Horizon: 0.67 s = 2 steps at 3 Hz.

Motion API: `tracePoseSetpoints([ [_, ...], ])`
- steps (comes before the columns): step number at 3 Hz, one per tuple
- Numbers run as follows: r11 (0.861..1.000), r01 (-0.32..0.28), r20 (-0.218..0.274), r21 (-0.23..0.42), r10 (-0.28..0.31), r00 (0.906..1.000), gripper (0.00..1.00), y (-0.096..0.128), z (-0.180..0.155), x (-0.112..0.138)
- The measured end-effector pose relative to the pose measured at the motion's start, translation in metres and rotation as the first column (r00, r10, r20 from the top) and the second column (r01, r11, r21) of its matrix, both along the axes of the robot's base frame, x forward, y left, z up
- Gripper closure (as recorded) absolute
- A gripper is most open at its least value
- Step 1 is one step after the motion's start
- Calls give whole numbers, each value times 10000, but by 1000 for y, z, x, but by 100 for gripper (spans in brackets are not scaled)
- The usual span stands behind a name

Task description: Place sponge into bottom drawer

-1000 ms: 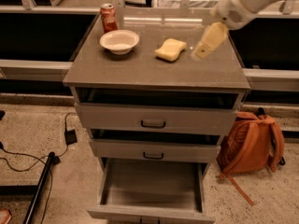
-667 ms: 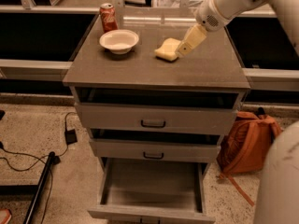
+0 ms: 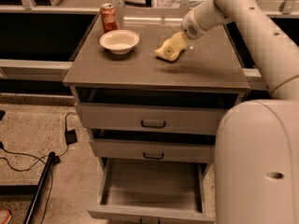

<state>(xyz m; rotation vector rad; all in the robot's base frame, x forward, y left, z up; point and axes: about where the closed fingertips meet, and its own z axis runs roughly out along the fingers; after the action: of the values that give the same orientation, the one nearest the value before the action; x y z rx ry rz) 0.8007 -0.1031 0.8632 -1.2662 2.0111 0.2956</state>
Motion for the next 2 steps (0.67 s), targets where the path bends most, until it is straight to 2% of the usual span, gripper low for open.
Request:
tracePoseSetpoints([
  [1,9988,220,-596,432,-194,9980,0,8,-25,15],
  [2,9977,326,-1067,587,-262,9939,18,12,-42,19],
])
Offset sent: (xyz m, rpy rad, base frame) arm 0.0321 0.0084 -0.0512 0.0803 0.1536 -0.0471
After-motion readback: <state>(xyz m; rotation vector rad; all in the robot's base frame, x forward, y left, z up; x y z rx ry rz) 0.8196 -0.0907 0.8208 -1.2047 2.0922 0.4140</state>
